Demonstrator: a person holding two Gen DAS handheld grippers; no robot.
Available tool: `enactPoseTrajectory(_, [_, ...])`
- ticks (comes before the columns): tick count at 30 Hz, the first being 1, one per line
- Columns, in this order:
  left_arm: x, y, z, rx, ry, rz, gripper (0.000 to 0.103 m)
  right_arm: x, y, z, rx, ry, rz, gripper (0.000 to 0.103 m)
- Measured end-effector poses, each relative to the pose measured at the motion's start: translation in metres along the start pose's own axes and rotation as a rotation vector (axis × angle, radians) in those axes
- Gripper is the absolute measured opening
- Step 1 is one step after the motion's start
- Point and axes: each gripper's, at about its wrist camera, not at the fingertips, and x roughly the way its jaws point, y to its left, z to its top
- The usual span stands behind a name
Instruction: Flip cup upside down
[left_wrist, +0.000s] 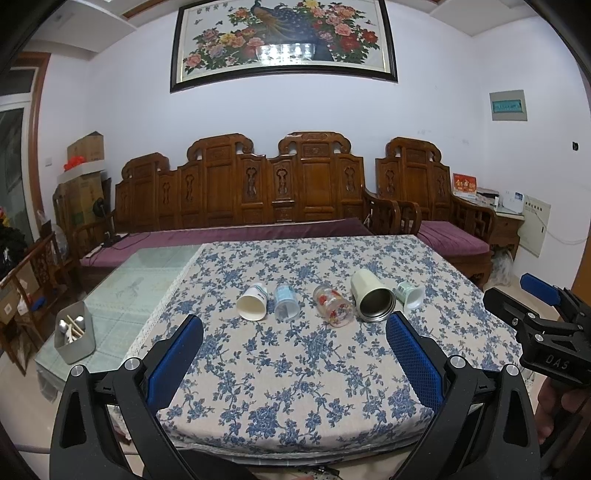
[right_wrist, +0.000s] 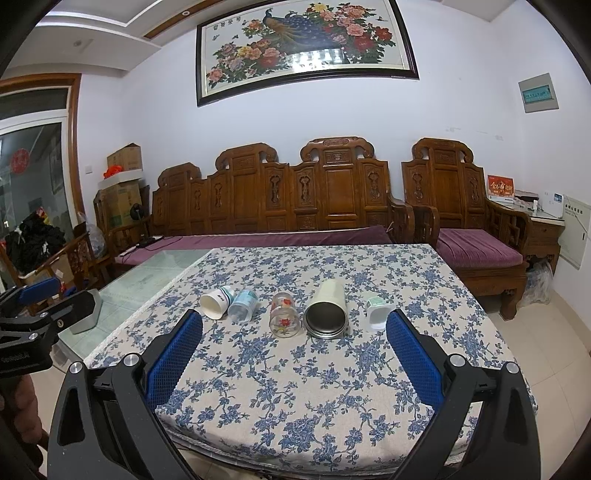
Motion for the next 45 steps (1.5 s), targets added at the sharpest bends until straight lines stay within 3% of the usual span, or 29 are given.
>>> enactPoseTrajectory(19, [0.002, -0.002, -0.004, 0.005, 0.008, -0.001, 0.096, 0.003, 0.002, -0.002, 0.001, 0.006, 0.007, 0.100])
enactPoseTrajectory(24, [0.014, -0.004, -0.007, 0.022, 0.044, -0.009, 0.096, 0.017, -0.004, -0.006, -0.001, 0.033, 0.009, 0.100])
enactPoseTrajectory(31, [0.058, -0.011, 0.002, 0.088, 0.139, -0.062, 0.095, 0.057, -0.022, -0.005, -0.003, 0.097, 0.036, 0.100])
enactPoseTrajectory(39, [0.127, -0.019, 0.010, 0.149, 0.223, -0.078, 0.095, 0.118, -0.036, -0.003, -0.006, 0.186, 0.063, 0.085])
enactPoseTrajectory(45, [0.187, -0.016, 0.010, 0.140, 0.320, -0.083, 0.095, 0.168, -0.047, -0.009, -0.017, 0.283, 0.088, 0.079])
